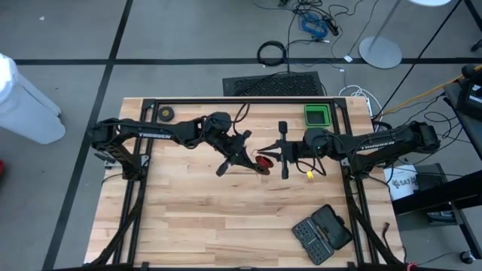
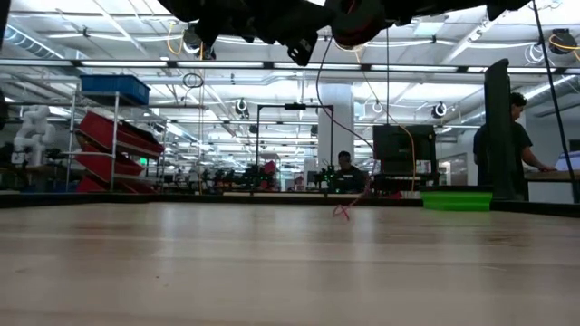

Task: Coil cords
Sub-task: Coil the red wire into the spool

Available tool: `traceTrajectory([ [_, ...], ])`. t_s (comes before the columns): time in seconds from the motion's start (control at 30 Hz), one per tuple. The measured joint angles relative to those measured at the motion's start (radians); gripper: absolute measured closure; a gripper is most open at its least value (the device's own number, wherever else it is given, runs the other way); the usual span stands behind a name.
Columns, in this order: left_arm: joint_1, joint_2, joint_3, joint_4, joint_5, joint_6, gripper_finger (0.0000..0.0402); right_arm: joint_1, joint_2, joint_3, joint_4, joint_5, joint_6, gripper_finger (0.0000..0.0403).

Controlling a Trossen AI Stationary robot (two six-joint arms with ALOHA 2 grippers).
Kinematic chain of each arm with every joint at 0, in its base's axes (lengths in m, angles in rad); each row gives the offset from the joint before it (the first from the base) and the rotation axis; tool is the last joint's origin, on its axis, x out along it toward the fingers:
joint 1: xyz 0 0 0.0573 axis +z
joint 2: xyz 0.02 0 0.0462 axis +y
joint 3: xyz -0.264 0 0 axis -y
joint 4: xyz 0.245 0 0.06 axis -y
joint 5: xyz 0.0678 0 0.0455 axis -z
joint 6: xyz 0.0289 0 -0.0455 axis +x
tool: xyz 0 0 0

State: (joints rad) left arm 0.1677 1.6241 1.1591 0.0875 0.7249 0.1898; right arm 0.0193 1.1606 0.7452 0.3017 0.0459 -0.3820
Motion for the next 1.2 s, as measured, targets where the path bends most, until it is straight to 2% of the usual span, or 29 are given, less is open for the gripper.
traceTrajectory([
  [0.1,0.0,0.0,0.0,0.025,0.016,0.0,0.04,0.0,0.0,0.0,-0.013,-0.001,0.002,0.0403],
  [0.47,-0.022,0.0,0.0,0.035,0.039,0.075,0.04,-0.001,0.0,0.001,-0.031,-0.122,0.067,0.0399],
  [0.7,-0.041,0.0,-0.001,0.096,0.041,0.086,0.04,-0.03,-0.001,0.001,-0.039,-0.206,0.172,0.0359],
  [0.93,-0.064,0.0,-0.001,0.146,0.04,0.084,0.04,-0.059,-0.001,0.001,-0.075,-0.241,0.22,0.0321],
  [1.2,-0.093,0.0,-0.001,0.215,0.04,0.085,0.04,-0.067,-0.001,0.001,-0.078,-0.271,0.216,0.0303],
])
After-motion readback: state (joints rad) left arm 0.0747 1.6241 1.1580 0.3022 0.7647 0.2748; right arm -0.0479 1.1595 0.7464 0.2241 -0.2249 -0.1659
